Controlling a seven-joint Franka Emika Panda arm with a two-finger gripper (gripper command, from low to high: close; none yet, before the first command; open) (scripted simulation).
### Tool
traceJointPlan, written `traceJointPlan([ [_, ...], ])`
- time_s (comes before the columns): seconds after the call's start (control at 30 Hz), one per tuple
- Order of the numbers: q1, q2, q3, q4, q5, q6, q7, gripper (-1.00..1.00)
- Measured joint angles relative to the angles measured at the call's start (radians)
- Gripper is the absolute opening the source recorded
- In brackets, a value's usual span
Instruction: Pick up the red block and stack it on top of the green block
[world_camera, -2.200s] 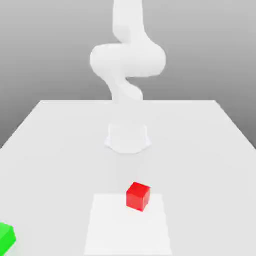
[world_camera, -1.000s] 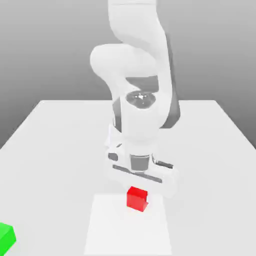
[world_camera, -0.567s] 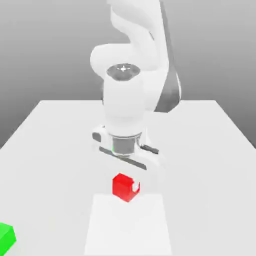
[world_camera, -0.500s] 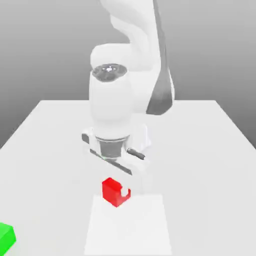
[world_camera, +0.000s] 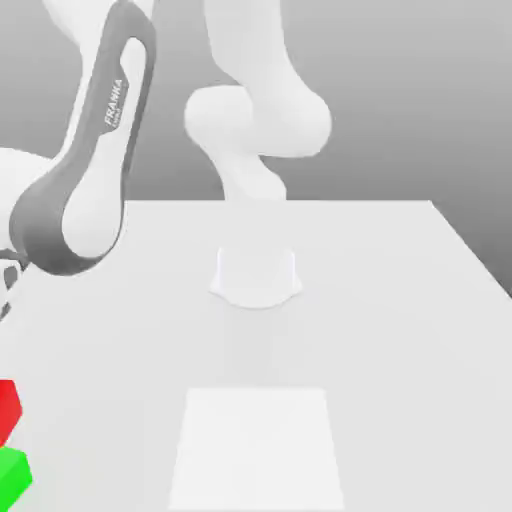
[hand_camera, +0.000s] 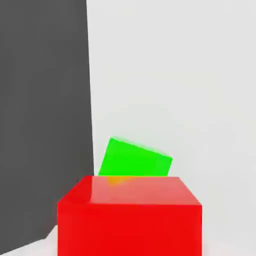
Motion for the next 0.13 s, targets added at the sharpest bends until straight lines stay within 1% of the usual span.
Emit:
traceJointPlan([
  [0.03, -0.004, 0.022, 0.005, 0.002, 0.007, 0.019, -0.004, 1.0],
  [0.13, -0.004, 0.022, 0.005, 0.002, 0.007, 0.019, -0.004, 1.0],
])
